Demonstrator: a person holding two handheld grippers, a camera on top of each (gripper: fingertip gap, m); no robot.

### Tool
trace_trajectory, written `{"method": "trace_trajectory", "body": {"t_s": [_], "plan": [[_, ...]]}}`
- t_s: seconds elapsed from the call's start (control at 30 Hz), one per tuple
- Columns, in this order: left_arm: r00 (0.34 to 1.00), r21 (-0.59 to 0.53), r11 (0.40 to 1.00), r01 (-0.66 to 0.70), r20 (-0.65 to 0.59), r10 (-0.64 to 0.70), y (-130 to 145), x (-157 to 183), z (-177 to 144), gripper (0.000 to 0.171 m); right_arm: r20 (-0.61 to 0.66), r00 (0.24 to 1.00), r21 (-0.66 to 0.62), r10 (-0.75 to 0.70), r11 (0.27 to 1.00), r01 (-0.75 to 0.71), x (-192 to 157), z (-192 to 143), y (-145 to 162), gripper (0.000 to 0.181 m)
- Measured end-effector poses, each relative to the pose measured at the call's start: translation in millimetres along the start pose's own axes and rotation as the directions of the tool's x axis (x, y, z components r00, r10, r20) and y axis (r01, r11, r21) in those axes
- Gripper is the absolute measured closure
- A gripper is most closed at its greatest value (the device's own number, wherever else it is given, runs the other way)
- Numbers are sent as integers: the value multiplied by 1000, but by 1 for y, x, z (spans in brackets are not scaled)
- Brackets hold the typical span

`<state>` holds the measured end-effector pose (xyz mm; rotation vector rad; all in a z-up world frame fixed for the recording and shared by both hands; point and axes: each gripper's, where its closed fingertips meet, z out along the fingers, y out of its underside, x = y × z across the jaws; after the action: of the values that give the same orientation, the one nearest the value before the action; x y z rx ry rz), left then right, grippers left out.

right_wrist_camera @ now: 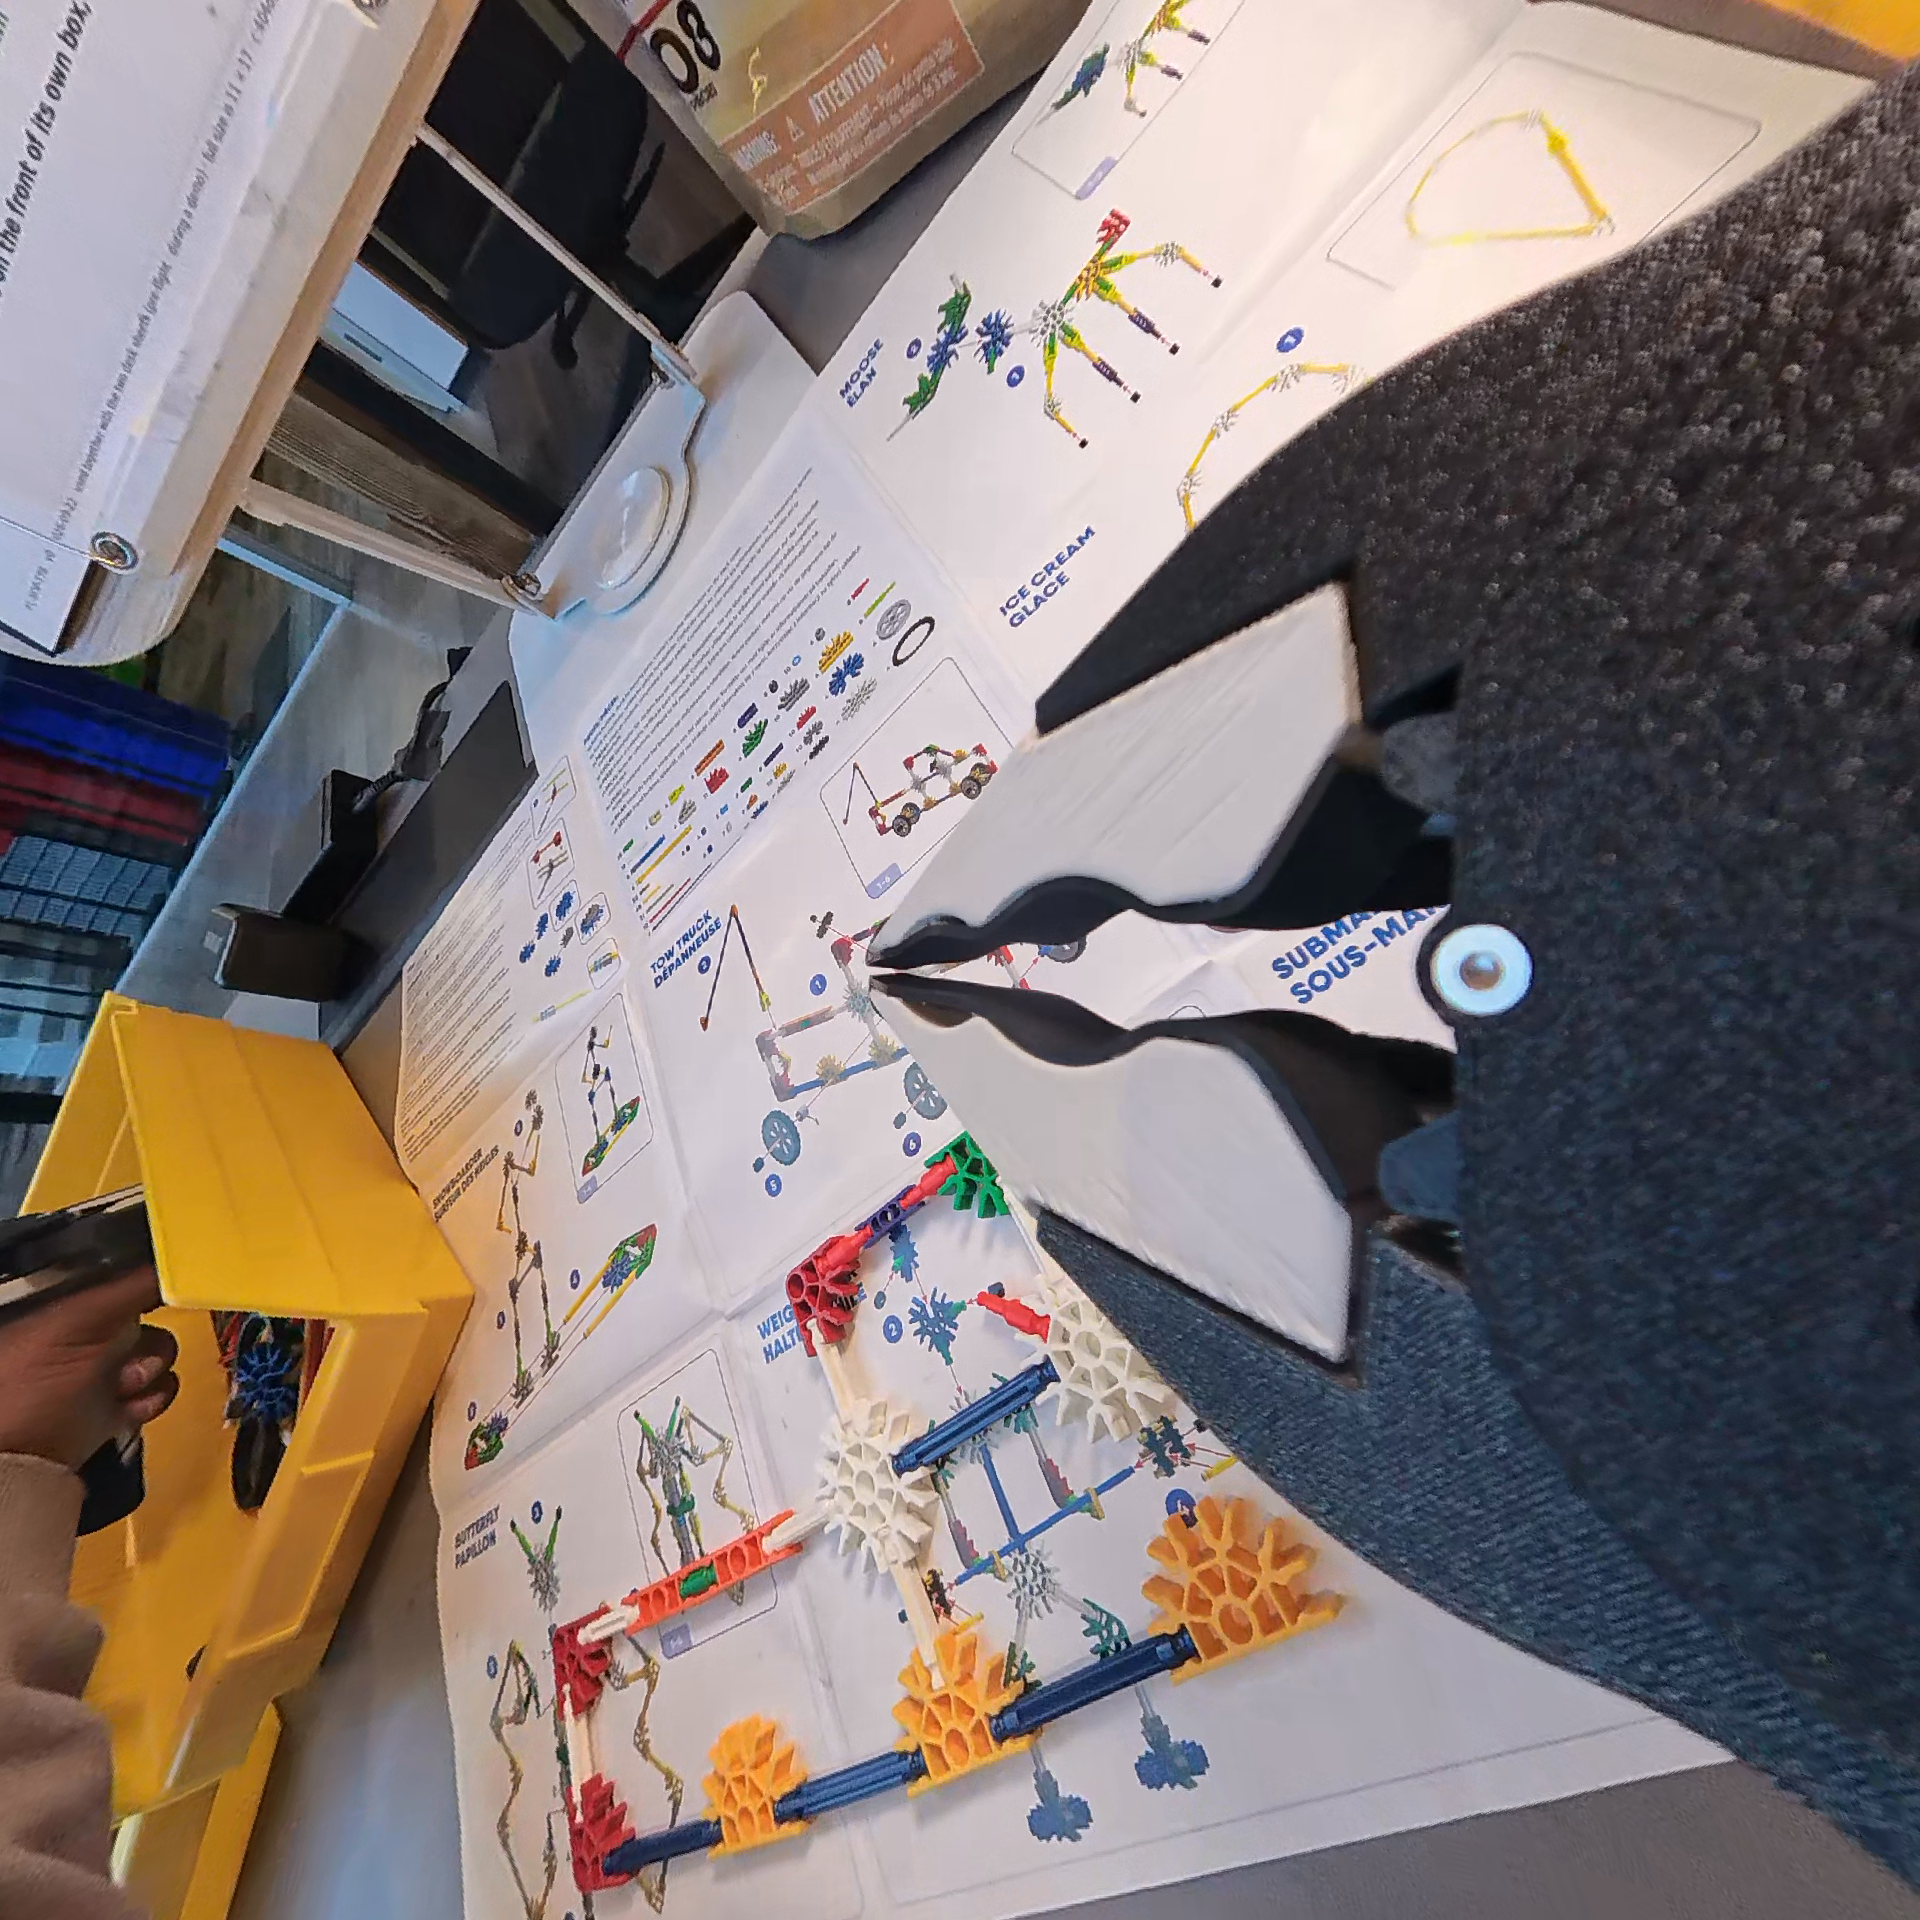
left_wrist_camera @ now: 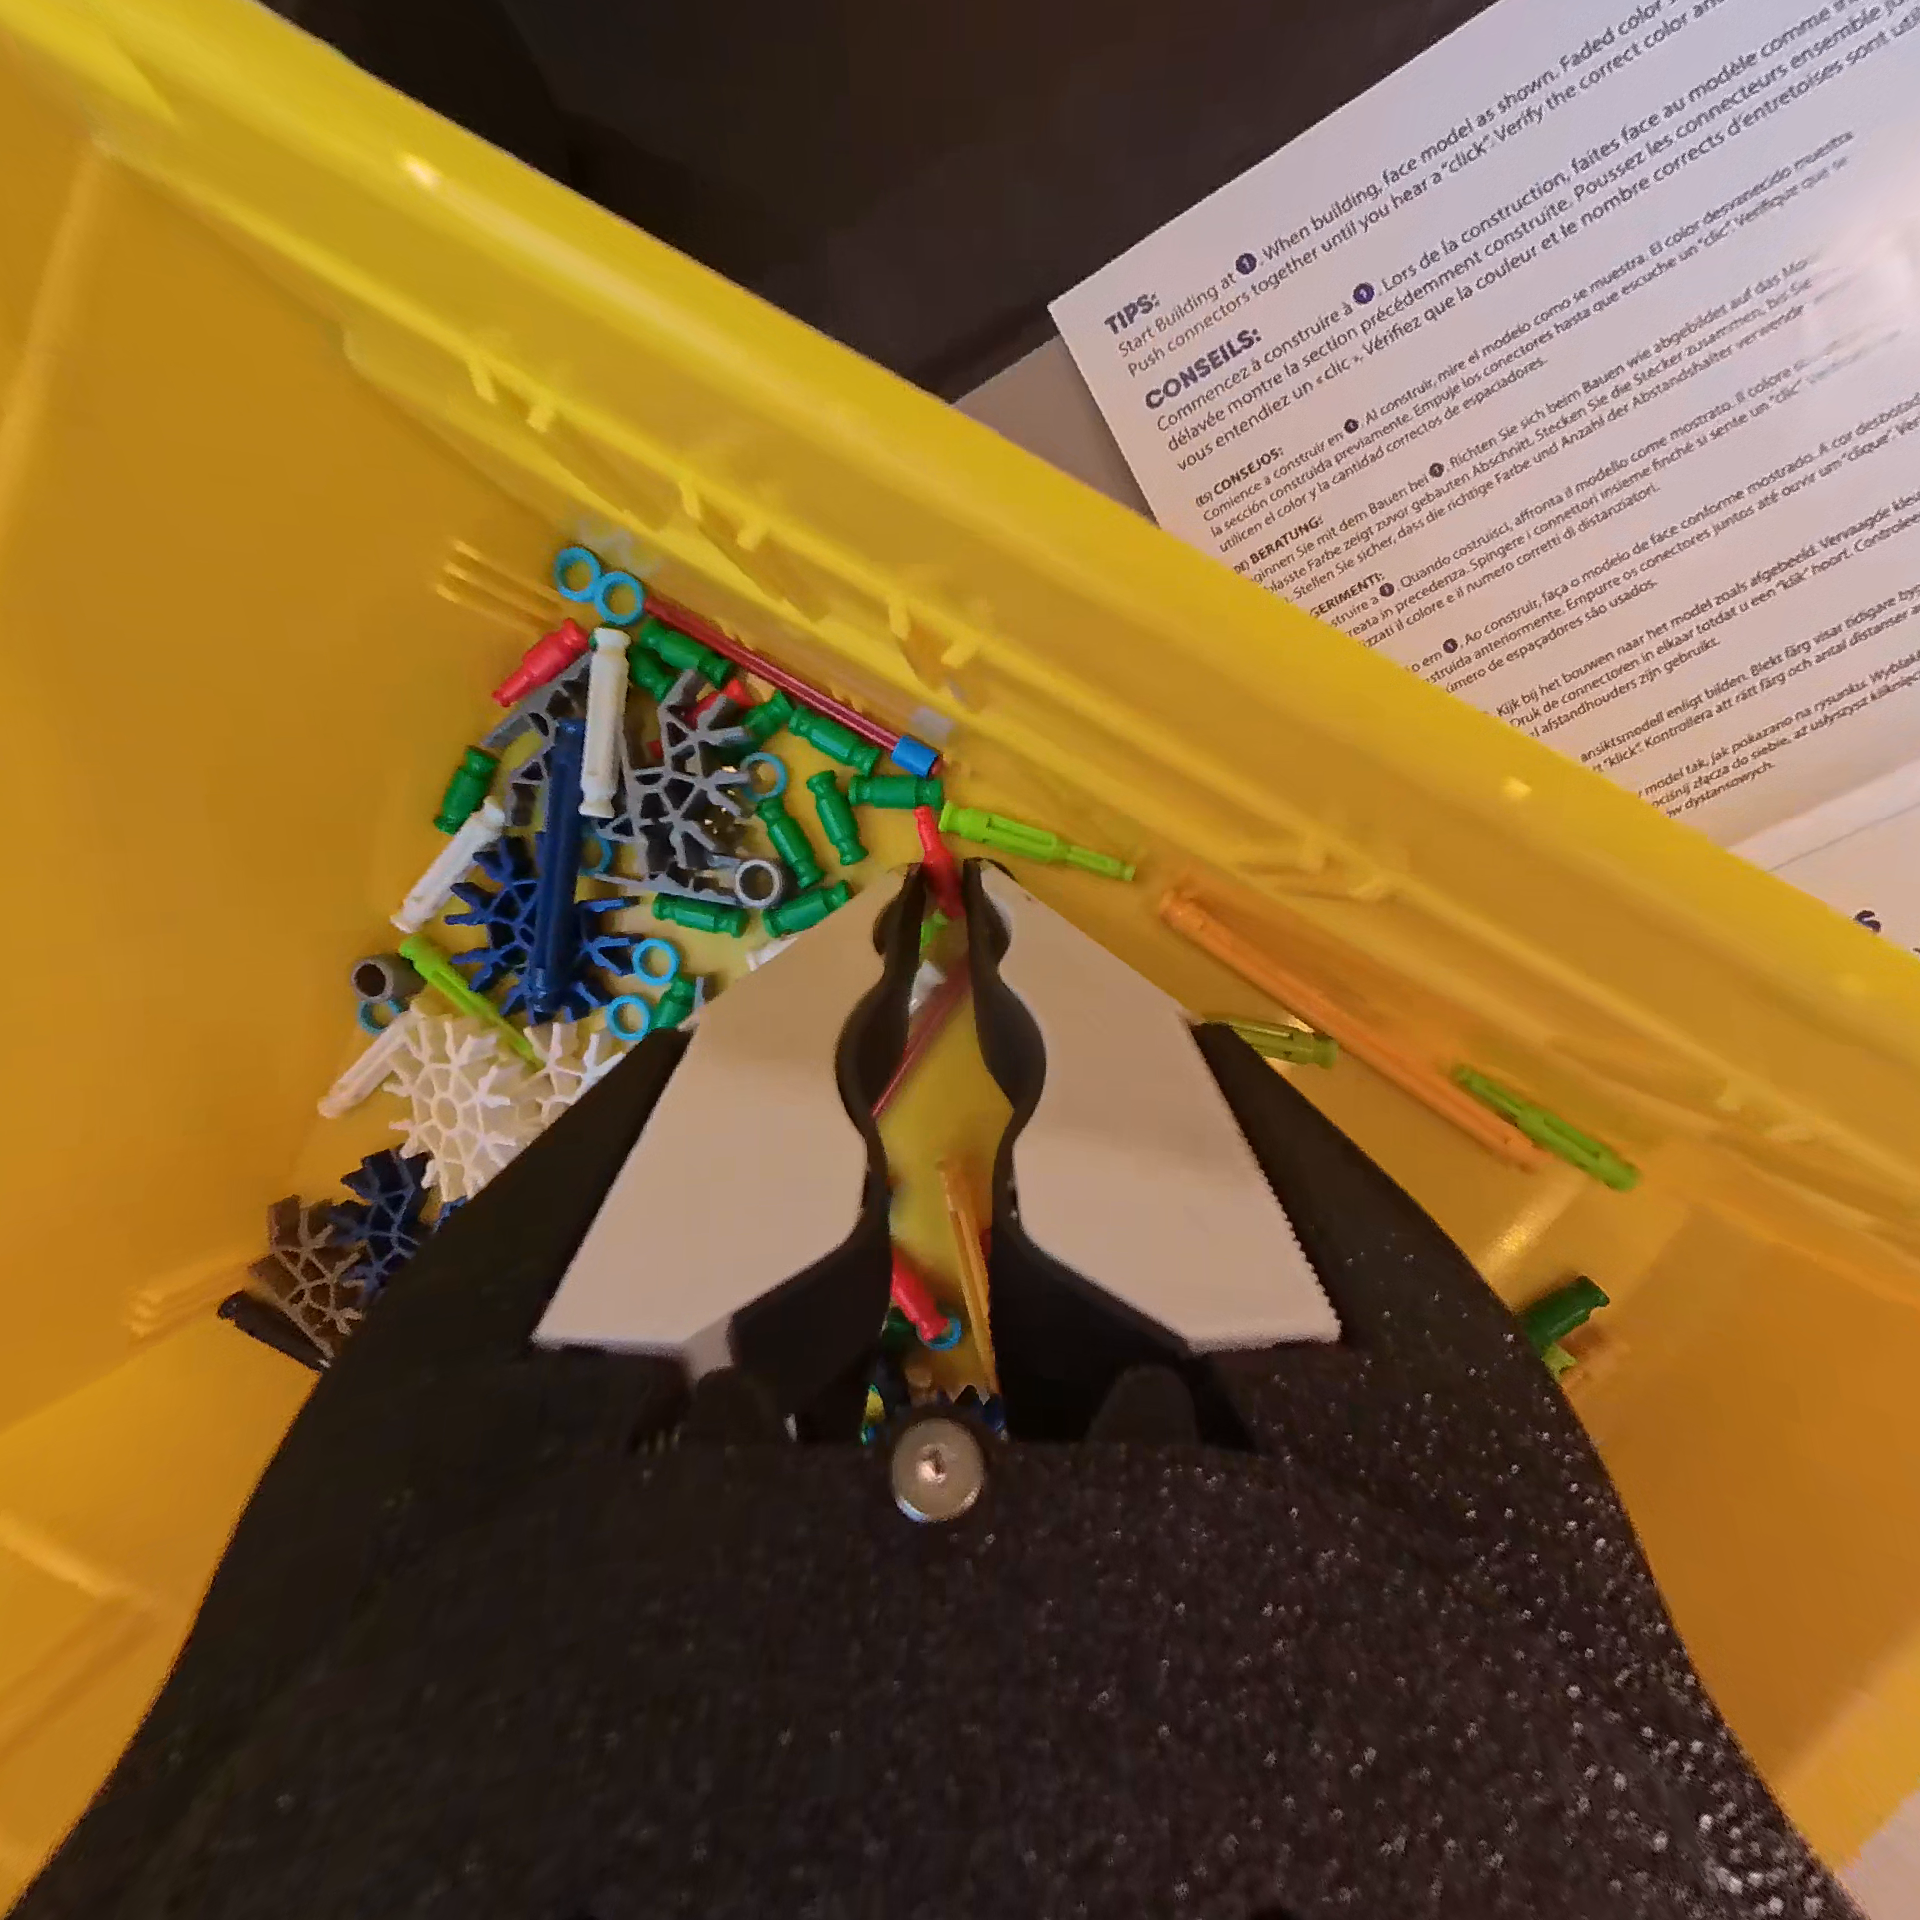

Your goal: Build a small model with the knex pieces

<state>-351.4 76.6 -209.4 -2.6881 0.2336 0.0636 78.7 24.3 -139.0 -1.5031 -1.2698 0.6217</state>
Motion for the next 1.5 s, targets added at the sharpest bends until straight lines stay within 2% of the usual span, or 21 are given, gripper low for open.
{"method": "trace_trajectory", "body": {"t_s": [0.13, 0.23, 0.33, 0.43, 0.5, 0.57, 0.67, 0.73, 0.87, 1.0, 1.2, 1.37, 1.5], "plan": [[1000, -19, 1000, -12, -2, 12, 2, 0, -2, 168, -1, 1000, -4, -8, 1000, 8, 0, 0, 0, 181], [1000, 16, 1000, 3, -13, -3, -3, -1, -10, 168, -3, 1000, 0, -10, 1000, 10, 0, 0, -1, 181], [999, 106, 994, 23, -48, -18, -15, 2, -35, 168, -11, 1000, 11, -14, 1000, 14, 0, -1, -3, 181], [996, 253, 967, -6, -83, 28, -35, 18, -78, 168, -5, 1000, 34, -11, 999, 11, -2, -2, -8, 180], [986, 377, 924, -63, -120, 116, -48, 45, -112, 168, 18, 1000, 48, -9, 999, 8, -6, -1, -10, 180], [958, 505, 855, -117, -169, 231, -56, 87, -145, 168, 47, 999, 70, -8, 998, 5, -13, 0, -15, 178], [868, 678, 729, -94, -302, 394, -53, 176, -188, 168, 113, 994, 137, 9, 990, -24, -30, -2, -31, 175], [796, 746, 660, -87, -346, 497, -40, 234, -201, 168, 182, 983, 198, 26, 978, -63, -45, -6, -46, 174], [655, 790, 609, -66, -426, 624, -5, 334, -193, 168, 323, 945, 253, 53, 957, -140, -71, -13, -63, 173], [559, 790, 597, -141, -434, 707, 27, 394, -166, 168, 446, 895, 177, 10, 979, -99, -93, -19, -50, 172], [507, 783, 579, -228, -413, 757, 52, 418, -145, 168, 471, 881, 112, -55, 994, 2, -105, -19, -33, 172], [489, 774, 575, -265, -406, 772, 60, 420, -133, 168, 521, 850, 72, -71, 997, 39, -115, -17, -21, 181], [482, 775, 572, -267, -407, 776, 60, 420, -132, 168, 552, 828, 24, -95, 995, 98, -123, -17, -7, 181]]}}
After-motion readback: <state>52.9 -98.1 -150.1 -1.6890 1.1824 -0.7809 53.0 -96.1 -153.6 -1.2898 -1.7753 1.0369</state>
